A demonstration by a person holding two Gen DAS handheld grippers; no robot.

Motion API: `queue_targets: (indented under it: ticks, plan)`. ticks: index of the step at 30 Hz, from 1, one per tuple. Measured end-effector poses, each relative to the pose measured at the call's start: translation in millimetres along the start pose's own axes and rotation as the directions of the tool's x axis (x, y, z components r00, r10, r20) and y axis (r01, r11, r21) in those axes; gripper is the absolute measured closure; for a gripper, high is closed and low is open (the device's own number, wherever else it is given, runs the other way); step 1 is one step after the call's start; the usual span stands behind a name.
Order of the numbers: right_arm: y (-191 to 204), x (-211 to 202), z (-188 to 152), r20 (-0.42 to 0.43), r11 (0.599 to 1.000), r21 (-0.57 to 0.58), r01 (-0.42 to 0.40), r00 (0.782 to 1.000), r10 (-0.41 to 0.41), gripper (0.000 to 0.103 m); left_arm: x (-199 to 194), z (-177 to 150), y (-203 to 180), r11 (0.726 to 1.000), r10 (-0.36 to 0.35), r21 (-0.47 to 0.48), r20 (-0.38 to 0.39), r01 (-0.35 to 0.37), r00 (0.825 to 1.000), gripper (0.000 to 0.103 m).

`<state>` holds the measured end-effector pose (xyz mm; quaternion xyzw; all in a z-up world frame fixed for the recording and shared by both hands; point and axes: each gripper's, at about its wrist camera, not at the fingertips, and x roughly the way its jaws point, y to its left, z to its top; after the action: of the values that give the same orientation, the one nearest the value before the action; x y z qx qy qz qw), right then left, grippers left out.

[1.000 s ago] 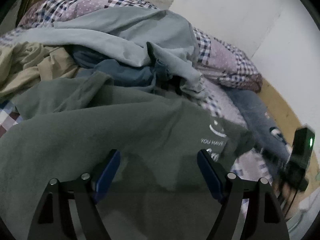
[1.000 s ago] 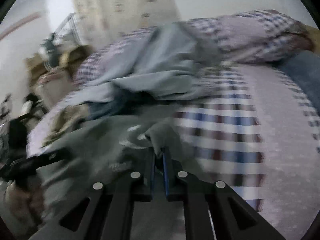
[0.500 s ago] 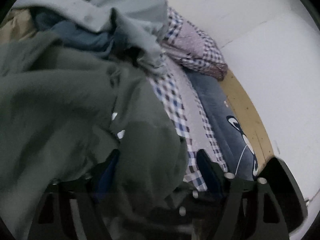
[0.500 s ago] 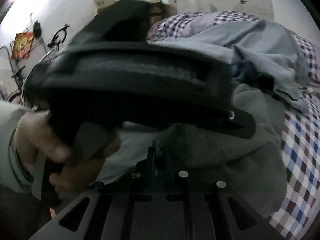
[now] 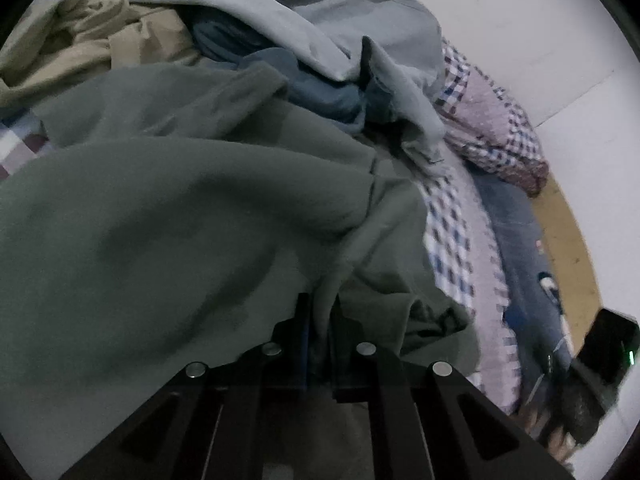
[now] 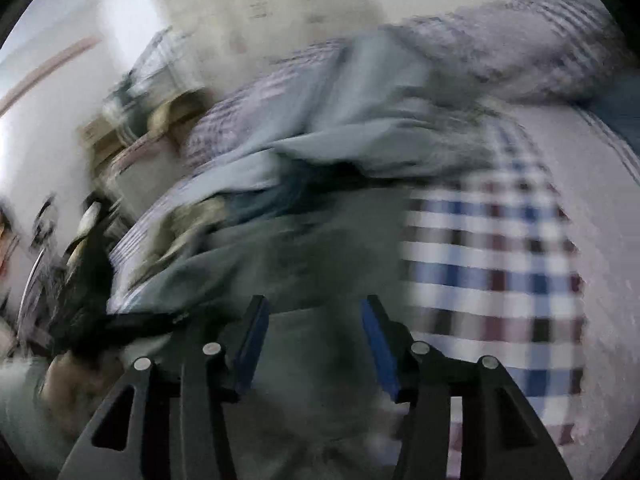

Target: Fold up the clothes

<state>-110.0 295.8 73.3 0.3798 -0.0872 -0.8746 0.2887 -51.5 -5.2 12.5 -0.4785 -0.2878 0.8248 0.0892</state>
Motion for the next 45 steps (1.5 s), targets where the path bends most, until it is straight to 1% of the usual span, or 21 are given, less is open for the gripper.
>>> queue_targets:
  ticks: [3,6,13,15,16,19,21,23,25,26,27,28,29,30,31,32,35,38,43,44,45]
  plan:
    - [-36,18,-1,-0.019,0.99,0.137,0.044,0.999,-0.042,0.05,2,-2,3,1.0,0.025,0.01,-0.008,-0.024,1.0,0.097]
    - [-55,40,-5,-0.06,0.979,0.196,0.063,0.997,-0.052,0.05,3,0,4,1.0,0.023,0.007,-0.01,-0.023,1.0,0.097]
    - [-52,80,-10,-0.15,0.973,0.23,-0.009,0.988,0.044,0.054,2,1,7,1.0,0.026,0.008,-0.01,-0.026,1.0,0.097]
    - [-49,82,-11,-0.152,0.974,0.227,-0.021,0.987,0.057,0.088,2,1,8,1.0,0.026,0.011,-0.008,-0.026,1.0,0.097]
    - [-47,82,-9,-0.146,0.973,0.227,-0.031,0.987,0.065,0.1,1,1,8,1.0,0.026,0.013,-0.007,-0.026,1.0,0.097]
    - [-34,68,-1,-0.096,0.985,0.173,-0.005,0.995,0.022,0.1,2,2,10,1.0,0.014,0.003,-0.006,-0.014,1.0,0.095]
    - [-28,45,10,-0.021,0.988,0.15,0.048,0.999,-0.046,0.1,2,4,12,1.0,-0.006,-0.023,-0.001,0.006,1.0,0.094]
    - [-27,15,21,0.09,0.979,0.153,0.139,0.984,-0.153,0.1,-1,6,14,0.998,-0.031,-0.045,0.014,0.031,0.999,0.081]
    - [-34,-26,30,0.231,0.951,0.215,0.221,0.935,-0.269,0.1,-6,8,13,0.997,-0.055,-0.049,0.038,0.057,0.998,0.068]
    - [-38,-45,33,0.291,0.932,0.256,0.258,0.899,-0.329,0.1,-8,8,11,0.997,-0.066,-0.046,0.052,0.068,0.996,0.061]
    - [-41,-67,33,0.352,0.902,0.306,0.305,0.844,-0.405,0.1,-11,8,10,0.996,-0.076,-0.043,0.066,0.079,0.995,0.056]
    - [-44,-90,31,0.406,0.862,0.364,0.354,0.772,-0.489,0.1,-14,8,8,0.995,-0.094,-0.035,0.081,0.097,0.992,0.047]
    - [-47,-108,27,0.439,0.823,0.414,0.388,0.707,-0.554,0.1,-17,8,5,0.994,-0.102,-0.026,0.099,0.105,0.99,0.045]
    - [-50,-125,22,0.443,0.762,0.479,0.436,0.63,-0.638,0.099,-19,8,3,0.995,-0.095,-0.017,0.113,0.098,0.989,0.045]
    - [-56,-140,18,0.43,0.712,0.527,0.464,0.577,-0.695,0.097,-21,8,1,0.996,-0.084,-0.006,0.125,0.085,0.989,0.045]
    - [-65,-148,15,0.404,0.682,0.556,0.476,0.562,-0.722,0.097,-21,9,-1,0.997,-0.08,0.006,0.132,0.08,0.988,0.045]
    - [-93,-143,9,0.281,0.643,0.58,0.501,0.618,-0.734,0.095,-19,8,-4,0.997,-0.076,0.019,0.131,0.074,0.989,0.045]
    - [-114,-136,-2,0.185,0.643,0.568,0.514,0.681,-0.708,0.095,-15,8,-7,0.997,-0.078,0.028,0.116,0.075,0.99,0.045]
    - [-143,-150,-16,0.081,0.615,0.532,0.582,0.688,-0.721,0.083,-5,0,-21,0.988,-0.143,0.069,0.059,0.139,0.988,0.045]
    - [-151,-152,-18,0.05,0.608,0.517,0.602,0.688,-0.724,0.075,-2,-2,-26,0.982,-0.172,0.086,0.037,0.168,0.984,0.045]
    - [-158,-152,-22,0.008,0.59,0.497,0.636,0.676,-0.737,0.071,0,-5,-33,0.976,-0.191,0.109,0.019,0.188,0.981,0.045]
